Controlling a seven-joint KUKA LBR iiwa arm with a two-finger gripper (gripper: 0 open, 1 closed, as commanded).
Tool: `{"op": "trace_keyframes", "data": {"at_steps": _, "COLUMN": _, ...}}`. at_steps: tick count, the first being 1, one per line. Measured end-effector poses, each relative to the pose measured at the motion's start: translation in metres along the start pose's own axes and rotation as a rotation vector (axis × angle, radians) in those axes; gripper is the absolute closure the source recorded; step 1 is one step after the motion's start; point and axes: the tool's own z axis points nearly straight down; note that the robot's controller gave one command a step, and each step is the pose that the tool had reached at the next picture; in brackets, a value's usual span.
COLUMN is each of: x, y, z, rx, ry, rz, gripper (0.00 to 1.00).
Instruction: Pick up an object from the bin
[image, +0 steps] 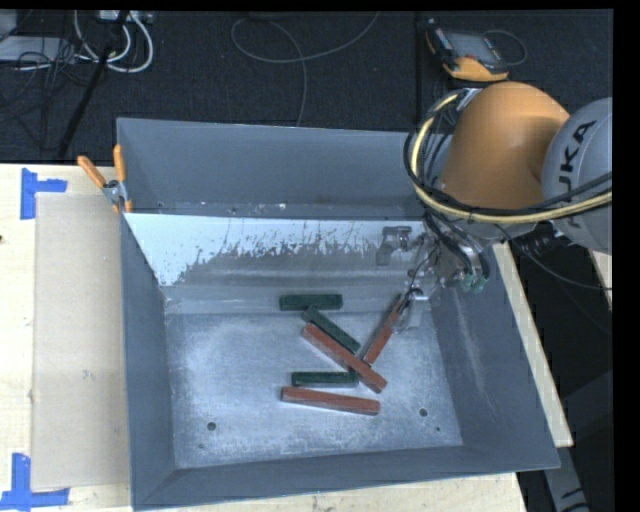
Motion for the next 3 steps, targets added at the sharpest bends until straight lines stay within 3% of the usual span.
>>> {"op": "trace_keyframes", "data": {"at_steps": 1, "x": 0.000, "y": 0.000, "z": 0.000, "rx": 0.000, "ry": 0.000, "rz": 0.000, "gripper": 1.00}}
{"op": "trace_keyframes", "data": {"at_steps": 2, "x": 0.000, "y": 0.000, "z": 0.000, "rx": 0.000, "ry": 0.000, "rz": -0.001, "gripper": 0.00}}
{"op": "trace_keyframes", "data": {"at_steps": 3, "x": 0.062, "y": 0.000, "z": 0.133, "rx": -0.001, "ry": 0.011, "rz": 0.044, "gripper": 0.00}}
